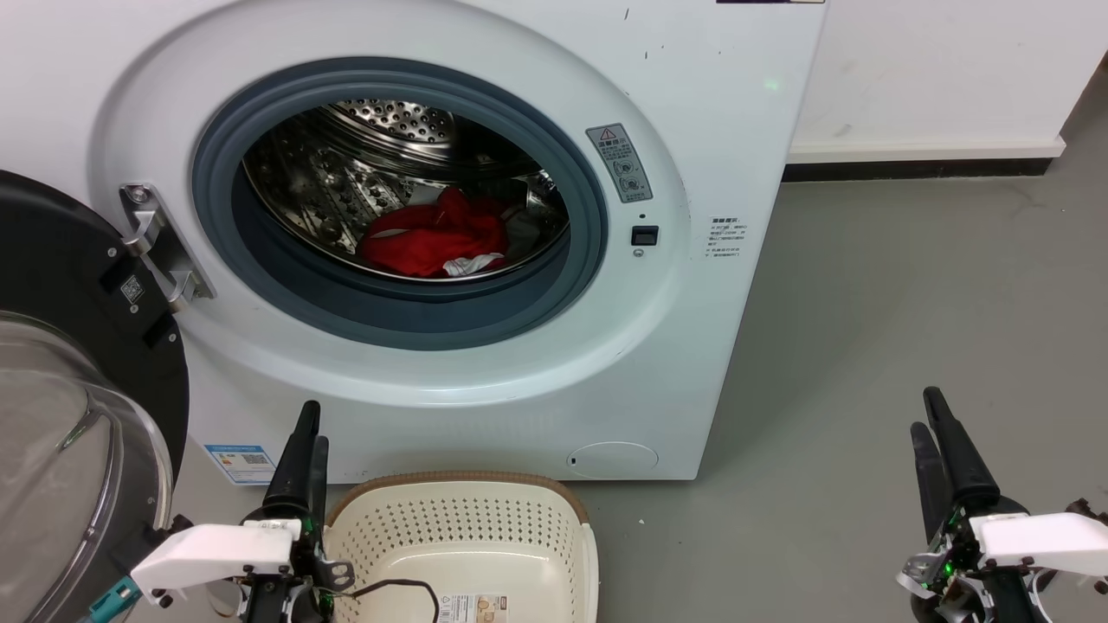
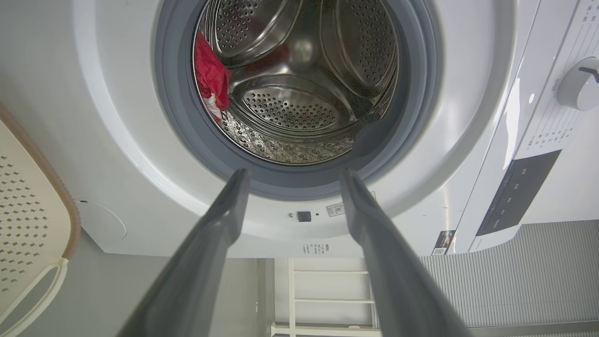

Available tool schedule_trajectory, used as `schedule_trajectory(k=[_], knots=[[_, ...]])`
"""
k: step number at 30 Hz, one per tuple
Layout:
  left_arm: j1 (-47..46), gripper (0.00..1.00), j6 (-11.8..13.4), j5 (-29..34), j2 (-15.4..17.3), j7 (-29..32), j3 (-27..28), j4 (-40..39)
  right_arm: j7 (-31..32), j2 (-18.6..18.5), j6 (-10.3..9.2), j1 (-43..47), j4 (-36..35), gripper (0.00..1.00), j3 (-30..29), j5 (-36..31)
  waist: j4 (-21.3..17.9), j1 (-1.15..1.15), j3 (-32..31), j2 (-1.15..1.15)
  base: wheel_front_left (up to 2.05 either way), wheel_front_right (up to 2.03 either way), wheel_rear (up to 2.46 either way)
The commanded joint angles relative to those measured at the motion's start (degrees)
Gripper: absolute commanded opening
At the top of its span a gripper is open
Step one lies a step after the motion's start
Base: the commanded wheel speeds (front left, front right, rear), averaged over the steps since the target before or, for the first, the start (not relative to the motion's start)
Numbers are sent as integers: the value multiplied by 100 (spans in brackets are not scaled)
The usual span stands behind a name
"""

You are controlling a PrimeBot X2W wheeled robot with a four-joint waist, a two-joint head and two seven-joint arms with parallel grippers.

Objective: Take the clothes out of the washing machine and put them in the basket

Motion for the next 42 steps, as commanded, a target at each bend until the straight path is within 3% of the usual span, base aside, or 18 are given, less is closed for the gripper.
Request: schedule_trajectory(k=[1, 12, 22, 42], knots=[[-191, 100, -1, 232, 15, -71, -17, -158, -65, -14, 1, -17, -176, 100, 1, -277, 0, 0, 1, 0, 0, 0, 0], [-269, 100, -1, 2022, 17, -337, -143, -465, -332, -14, 1, 106, -531, 100, -84, -2217, -12, 0, 23, 0, 0, 0, 0], [-379, 100, 62, 3582, 91, -552, -384, -578, -547, -14, 1, 167, -775, 100, -68, -3490, -28, 0, 71, 0, 0, 0, 0], [-468, 100, 539, 5277, 406, -922, -810, -440, -837, -14, 1, 260, -911, 100, -27, -5255, -45, 0, 138, 0, 0, 0, 0]])
